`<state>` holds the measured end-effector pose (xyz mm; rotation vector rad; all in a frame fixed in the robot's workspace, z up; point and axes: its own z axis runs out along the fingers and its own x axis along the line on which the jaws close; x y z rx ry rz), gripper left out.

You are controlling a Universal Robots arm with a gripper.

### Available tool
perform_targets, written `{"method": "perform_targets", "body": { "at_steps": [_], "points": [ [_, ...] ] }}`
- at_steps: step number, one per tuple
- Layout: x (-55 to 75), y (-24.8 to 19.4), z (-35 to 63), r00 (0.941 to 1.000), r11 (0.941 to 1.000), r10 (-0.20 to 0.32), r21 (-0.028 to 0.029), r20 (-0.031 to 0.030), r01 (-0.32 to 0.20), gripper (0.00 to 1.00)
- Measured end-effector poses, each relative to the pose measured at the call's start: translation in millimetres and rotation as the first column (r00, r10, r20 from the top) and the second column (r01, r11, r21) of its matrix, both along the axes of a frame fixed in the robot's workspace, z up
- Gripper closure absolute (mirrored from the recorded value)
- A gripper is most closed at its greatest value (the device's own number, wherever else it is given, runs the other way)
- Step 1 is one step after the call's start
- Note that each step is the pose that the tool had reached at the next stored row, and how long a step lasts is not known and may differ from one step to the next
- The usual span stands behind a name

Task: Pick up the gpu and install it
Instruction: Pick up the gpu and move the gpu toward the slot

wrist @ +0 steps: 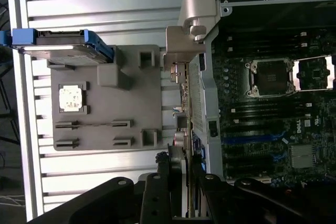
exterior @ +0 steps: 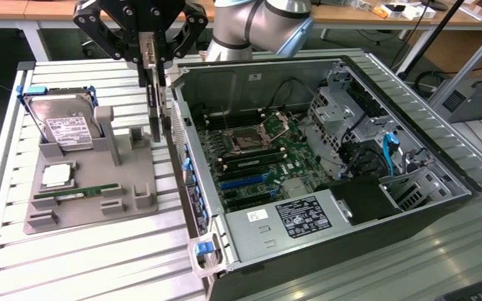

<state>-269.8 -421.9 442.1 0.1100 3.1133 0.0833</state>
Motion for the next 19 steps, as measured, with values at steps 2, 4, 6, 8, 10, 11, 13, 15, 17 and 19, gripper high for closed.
{"method": "perform_targets", "body": {
  "at_steps": [2,4,6,8,10,11,13,15,17,19],
  "points": [
    [2.1,-0.1,-0.6,1.0000,1.0000,0.000,-0.0012,0.0001,0.000,0.73],
    [3.1,-0.1,-0.9,1.0000,1.0000,0.000,-0.0019,0.0000,0.000,0.73],
    [3.8,-0.1,-1.1,1.0000,1.0000,0.000,-0.0023,0.0000,0.000,0.73],
    [4.4,-0.1,-1.3,1.0000,1.0000,0.000,-0.0028,0.0001,0.000,0.73],
    [5.0,-0.1,-1.4,1.0000,1.0000,0.000,-0.0032,0.0000,0.000,0.73],
    [5.3,-0.1,-1.5,1.0000,1.0000,0.000,-0.0035,0.0000,0.000,0.73],
    [6.0,-0.1,-1.7,1.0000,1.0000,0.000,-0.0040,0.0000,0.000,0.73],
    [6.8,-0.1,-2.0,1.0000,1.0000,0.000,-0.0046,0.0000,0.000,0.73],
    [7.4,-0.1,-2.2,1.0000,1.0000,0.000,-0.0050,0.0000,0.000,0.73],
    [7.8,-0.2,-2.4,1.0000,1.0000,0.000,-0.0053,0.0001,0.000,0.73]
  ]
}}
